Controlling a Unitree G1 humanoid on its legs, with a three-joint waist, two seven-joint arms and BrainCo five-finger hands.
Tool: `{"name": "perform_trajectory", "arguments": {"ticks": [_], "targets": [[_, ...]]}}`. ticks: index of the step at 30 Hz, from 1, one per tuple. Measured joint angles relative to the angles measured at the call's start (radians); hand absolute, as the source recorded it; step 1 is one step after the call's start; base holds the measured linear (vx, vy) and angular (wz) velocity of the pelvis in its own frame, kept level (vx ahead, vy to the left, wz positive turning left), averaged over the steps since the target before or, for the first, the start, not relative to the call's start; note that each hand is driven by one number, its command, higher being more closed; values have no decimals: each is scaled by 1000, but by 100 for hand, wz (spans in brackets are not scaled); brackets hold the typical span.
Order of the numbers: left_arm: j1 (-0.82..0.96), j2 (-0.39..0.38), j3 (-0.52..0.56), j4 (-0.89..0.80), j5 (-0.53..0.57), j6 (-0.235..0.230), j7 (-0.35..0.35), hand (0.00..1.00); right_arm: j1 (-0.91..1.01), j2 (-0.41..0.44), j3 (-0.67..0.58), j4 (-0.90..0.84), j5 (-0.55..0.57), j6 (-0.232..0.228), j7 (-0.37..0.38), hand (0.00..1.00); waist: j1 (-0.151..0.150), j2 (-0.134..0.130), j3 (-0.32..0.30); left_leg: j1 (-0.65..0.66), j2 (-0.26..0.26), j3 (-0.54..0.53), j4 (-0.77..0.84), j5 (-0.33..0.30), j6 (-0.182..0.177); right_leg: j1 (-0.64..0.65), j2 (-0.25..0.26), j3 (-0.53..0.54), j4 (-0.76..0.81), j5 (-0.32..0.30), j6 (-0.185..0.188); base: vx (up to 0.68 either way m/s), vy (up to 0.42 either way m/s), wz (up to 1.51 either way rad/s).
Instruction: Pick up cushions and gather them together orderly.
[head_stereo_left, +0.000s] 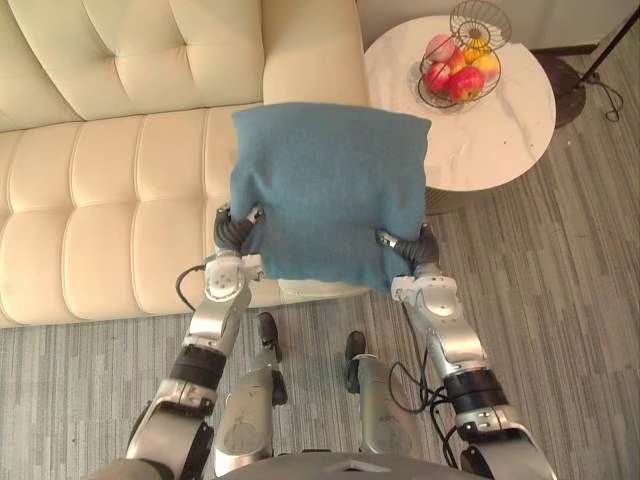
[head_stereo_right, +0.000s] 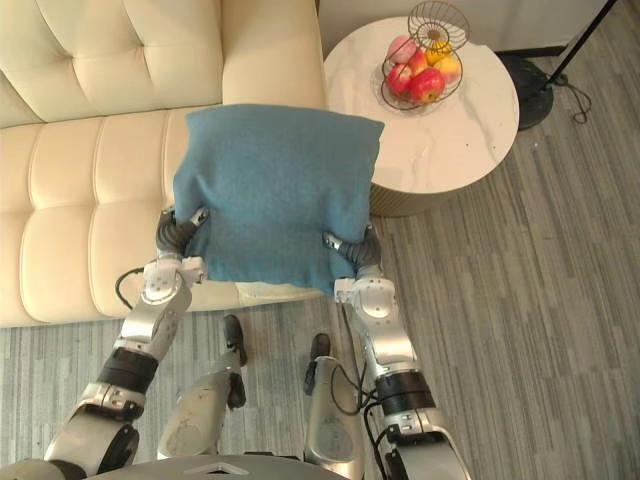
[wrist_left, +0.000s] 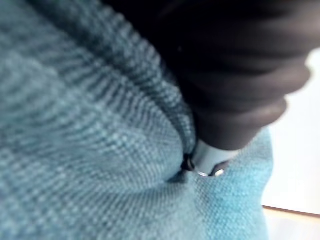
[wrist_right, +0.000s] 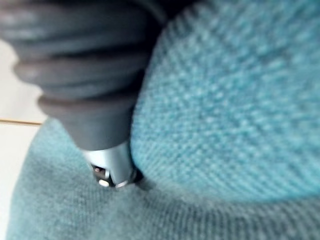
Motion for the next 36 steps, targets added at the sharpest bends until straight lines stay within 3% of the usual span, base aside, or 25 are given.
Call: {"name": "perform_trajectory", "arguments": {"ticks": [5,10,12,15,19,23,24,25,26,28,30,31,33,34,36], "targets": [[119,-1,-14,-139,90,4,-7,100,79,6,5,-79,-1,-1,33,100,-10,2,-12,59,-10,-47,-1,-1,0,101,2,-32,-55,1,4,65,-20,16],[298,-3,2,-304,127,5,-12,100,169,49,51,-121,9,-1,69,100,-3,17,-92,111,-9,-96,-2,-1,0,221,22,-56,-174,39,13,67,0,13],[372,-8,9,-367,132,4,-12,100,205,52,84,-147,12,-1,76,100,-1,37,-126,125,-9,-120,-2,-6,-1,265,30,-72,-224,59,16,16,7,19],[439,-17,41,-425,145,2,-11,100,225,61,115,-219,35,-3,94,100,17,60,-150,134,-5,-146,-2,-21,-2,294,39,-84,-252,70,17,-59,50,16],[485,-17,54,-483,136,-3,-2,100,224,62,155,-289,42,-6,93,100,39,57,-163,105,-14,-210,45,-19,-2,324,39,-143,-242,82,19,-70,32,44],[516,-18,80,-546,94,-27,21,100,162,62,189,-336,53,-49,93,100,64,60,-169,24,-16,-260,72,-54,-13,289,31,-238,-175,50,12,-136,-9,73],[512,-19,79,-549,87,-32,24,100,148,62,187,-341,53,-53,92,100,61,56,-170,4,-14,-229,76,-107,-14,291,26,-268,-189,55,6,-188,46,134],[508,-18,80,-548,71,-45,29,100,116,62,180,-340,51,-61,91,100,66,26,-180,-28,-5,-110,105,-180,43,289,-29,-331,-227,69,-7,-125,64,118],[508,-20,80,-546,64,-50,29,100,107,62,179,-340,51,-65,91,100,69,21,-181,-34,1,-65,133,-176,64,292,-43,-344,-233,76,-6,-115,85,123],[507,-32,78,-528,52,-59,29,100,85,61,173,-340,49,-70,89,100,57,42,-204,-10,90,131,216,-185,61,319,-65,-422,-228,99,20,12,85,91],[476,-41,70,-495,49,-66,29,100,86,61,146,-340,49,-71,87,100,35,49,-216,7,125,265,210,-144,69,339,-86,-471,-219,106,33,67,161,98],[454,-40,55,-475,38,-68,29,100,83,61,122,-340,49,-72,85,100,33,48,-219,8,120,305,193,-96,82,344,-102,-485,-221,114,47,40,251,97],[426,-29,44,-439,34,-68,22,100,83,66,104,-340,49,-72,83,100,33,16,-234,12,37,290,126,-80,109,339,-148,-492,-241,129,71,26,247,50],[425,-16,40,-428,34,-68,20,100,86,72,104,-340,49,-72,83,100,32,-2,-243,13,-2,290,104,-85,119,334,-179,-490,-245,137,78,33,246,30],[425,-11,38,-415,34,-68,19,100,88,84,104,-339,49,-72,82,100,33,-13,-242,13,-35,291,122,-109,148,333,-218,-483,-224,139,75,33,235,16]]}}
